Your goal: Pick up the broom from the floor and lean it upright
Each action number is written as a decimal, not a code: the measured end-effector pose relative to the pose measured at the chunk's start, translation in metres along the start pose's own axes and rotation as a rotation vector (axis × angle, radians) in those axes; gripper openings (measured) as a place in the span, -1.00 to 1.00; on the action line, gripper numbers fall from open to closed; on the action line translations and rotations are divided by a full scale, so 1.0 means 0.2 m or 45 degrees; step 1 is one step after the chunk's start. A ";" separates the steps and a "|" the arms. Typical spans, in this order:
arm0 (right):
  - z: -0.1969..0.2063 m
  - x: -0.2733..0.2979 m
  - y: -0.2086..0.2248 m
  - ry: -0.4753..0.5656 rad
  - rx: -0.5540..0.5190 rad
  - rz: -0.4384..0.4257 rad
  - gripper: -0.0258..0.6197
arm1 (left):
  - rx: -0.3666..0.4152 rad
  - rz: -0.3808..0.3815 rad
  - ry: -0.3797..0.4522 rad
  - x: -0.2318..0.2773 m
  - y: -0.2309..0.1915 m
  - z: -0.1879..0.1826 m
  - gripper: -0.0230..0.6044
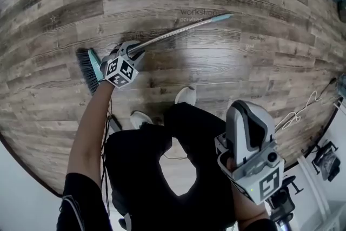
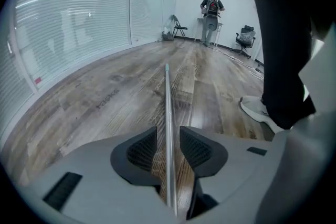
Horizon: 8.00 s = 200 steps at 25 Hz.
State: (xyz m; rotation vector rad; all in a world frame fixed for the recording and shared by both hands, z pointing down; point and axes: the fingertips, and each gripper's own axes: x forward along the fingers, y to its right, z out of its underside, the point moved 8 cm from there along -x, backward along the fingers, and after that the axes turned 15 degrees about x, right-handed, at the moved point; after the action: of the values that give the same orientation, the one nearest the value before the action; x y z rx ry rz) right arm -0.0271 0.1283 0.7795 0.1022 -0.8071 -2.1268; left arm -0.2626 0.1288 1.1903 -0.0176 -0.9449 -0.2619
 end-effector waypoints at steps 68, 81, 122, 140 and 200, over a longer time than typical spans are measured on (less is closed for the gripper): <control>-1.44 -0.37 -1.22 0.141 -0.275 -0.263 -0.37 | -0.453 -0.327 0.110 -2.51 -0.39 -2.36 -0.65; -1.45 -0.22 -1.31 0.078 -0.204 -0.285 -0.63 | -0.453 -0.204 -0.011 -2.47 -0.11 -2.28 -0.65; -2.18 -0.65 -0.41 0.283 -0.330 0.180 -0.63 | -0.382 -0.405 0.603 -2.41 -0.61 -3.01 -0.87; -2.70 -0.21 0.17 0.335 -0.273 0.344 -0.64 | -0.377 -0.287 0.623 -2.03 -1.40 -3.29 -0.87; -3.11 0.43 1.18 0.132 -0.109 0.449 -0.64 | -0.564 -0.340 0.619 -1.74 -2.19 -3.58 -0.86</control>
State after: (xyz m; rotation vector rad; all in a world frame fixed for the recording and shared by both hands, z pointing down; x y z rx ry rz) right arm 0.2901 -0.3571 0.4419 0.0220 -0.6211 -1.8043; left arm 0.0142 -0.3123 0.4462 -0.2261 -0.3894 -0.6863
